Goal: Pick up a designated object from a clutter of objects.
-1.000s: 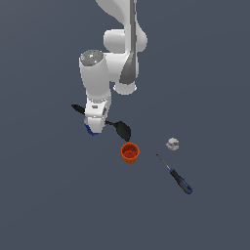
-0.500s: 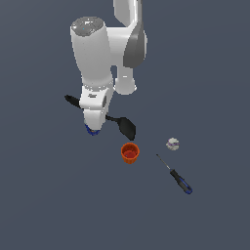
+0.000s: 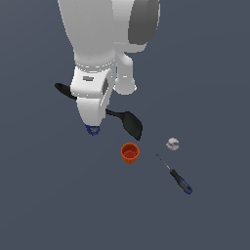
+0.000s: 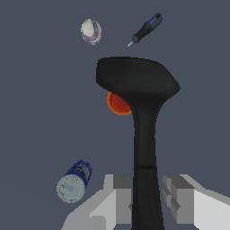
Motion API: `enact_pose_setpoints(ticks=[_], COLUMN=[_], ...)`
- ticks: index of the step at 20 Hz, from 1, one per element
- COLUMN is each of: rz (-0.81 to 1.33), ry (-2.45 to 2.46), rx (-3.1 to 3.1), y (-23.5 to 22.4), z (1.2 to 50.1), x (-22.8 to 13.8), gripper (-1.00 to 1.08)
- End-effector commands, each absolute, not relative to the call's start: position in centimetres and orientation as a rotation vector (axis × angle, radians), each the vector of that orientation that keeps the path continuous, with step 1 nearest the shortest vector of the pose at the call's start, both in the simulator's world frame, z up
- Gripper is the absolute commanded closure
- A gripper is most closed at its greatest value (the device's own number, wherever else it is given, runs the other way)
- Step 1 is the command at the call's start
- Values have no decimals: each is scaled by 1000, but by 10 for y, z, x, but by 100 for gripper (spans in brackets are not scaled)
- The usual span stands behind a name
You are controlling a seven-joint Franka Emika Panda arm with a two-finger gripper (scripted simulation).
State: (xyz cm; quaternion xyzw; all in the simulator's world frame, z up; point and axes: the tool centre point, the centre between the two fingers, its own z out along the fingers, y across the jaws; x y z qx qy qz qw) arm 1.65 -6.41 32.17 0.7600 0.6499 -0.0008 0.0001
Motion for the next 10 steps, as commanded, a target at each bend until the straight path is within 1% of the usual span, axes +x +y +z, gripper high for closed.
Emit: enact_pose_setpoints(ticks=[1,10], rz=[-1,0], ry=[2041,2042], rx=[2387,2387], y=[-61,-55], z=[339,372], x=[26,48], gripper=[108,108])
